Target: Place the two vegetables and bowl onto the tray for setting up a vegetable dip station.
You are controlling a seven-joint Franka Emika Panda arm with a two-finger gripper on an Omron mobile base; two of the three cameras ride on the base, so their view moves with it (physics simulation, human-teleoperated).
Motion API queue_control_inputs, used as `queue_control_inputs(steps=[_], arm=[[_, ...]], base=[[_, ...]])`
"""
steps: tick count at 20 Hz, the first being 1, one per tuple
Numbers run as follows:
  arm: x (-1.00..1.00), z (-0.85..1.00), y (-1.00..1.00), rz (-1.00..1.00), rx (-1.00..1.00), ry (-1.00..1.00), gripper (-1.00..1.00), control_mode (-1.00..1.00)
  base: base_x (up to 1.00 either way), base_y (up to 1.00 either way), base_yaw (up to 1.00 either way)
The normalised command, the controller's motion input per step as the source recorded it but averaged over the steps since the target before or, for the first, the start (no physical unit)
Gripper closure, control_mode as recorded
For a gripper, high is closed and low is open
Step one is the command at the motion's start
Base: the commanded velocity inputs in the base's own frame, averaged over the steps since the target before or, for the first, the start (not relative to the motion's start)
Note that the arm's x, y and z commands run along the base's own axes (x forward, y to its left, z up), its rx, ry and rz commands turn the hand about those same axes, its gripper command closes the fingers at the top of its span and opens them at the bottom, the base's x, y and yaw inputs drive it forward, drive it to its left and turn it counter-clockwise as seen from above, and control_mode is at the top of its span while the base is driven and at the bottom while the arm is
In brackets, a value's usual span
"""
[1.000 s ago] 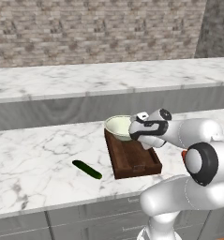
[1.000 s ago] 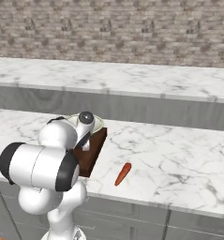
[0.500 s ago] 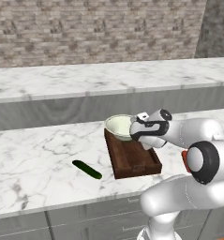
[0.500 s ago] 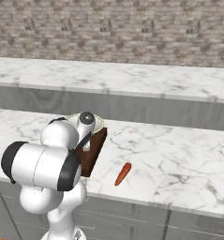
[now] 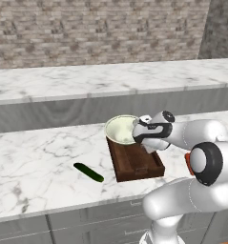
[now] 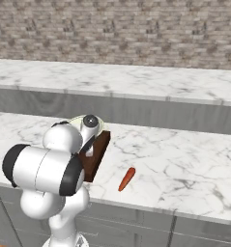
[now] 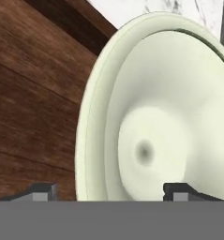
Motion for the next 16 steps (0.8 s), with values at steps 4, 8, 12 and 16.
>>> queue_control_inputs(steps=[4,8,12,16], arm=[[-0.06,0.00,-0.01,0.00,0.00,0.05,-1.00,-1.00],[-0.17,0.02,-0.03,0.00,0.00,0.04,-1.00,-1.00],[-0.21,0.06,-0.04,0.00,0.00,0.01,-1.00,-1.00],[-0.27,0.12,-0.04,0.00,0.00,0.00,-1.00,-1.00]], base=[[0.00,0.00,0.00],[0.00,0.00,0.00],[0.00,0.00,0.00],[0.00,0.00,0.00]])
